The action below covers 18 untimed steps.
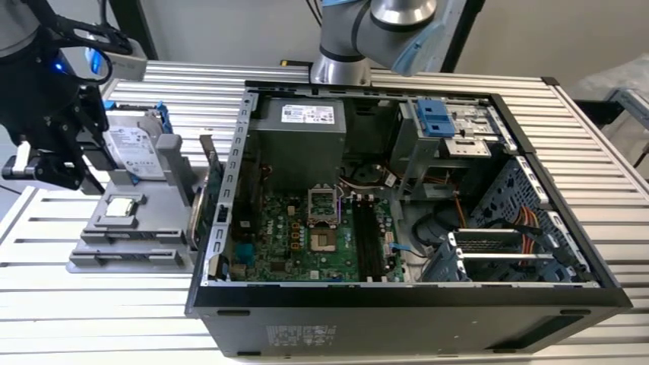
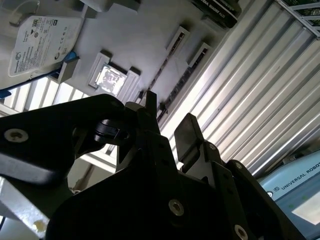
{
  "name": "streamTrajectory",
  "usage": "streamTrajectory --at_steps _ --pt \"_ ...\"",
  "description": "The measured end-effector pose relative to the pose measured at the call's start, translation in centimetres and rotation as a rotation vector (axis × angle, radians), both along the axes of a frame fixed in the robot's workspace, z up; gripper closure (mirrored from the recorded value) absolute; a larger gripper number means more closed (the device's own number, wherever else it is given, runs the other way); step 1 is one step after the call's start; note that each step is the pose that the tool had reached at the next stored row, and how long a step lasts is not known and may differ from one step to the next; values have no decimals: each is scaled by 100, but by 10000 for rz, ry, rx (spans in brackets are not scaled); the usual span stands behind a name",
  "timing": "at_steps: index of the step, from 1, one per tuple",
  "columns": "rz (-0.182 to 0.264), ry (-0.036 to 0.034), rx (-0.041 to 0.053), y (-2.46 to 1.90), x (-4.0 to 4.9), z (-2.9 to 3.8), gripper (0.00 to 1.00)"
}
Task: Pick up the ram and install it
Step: 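Pick up the ram and move it above insertion slot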
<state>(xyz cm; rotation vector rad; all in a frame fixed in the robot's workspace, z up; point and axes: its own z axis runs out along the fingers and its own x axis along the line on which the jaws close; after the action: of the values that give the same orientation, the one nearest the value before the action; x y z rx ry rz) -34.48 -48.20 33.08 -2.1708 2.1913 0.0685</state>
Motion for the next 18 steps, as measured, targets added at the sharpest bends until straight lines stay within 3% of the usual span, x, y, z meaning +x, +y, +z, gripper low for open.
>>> streamTrajectory --at_steps 18 --pt "0 0 1 0 0 -49 0"
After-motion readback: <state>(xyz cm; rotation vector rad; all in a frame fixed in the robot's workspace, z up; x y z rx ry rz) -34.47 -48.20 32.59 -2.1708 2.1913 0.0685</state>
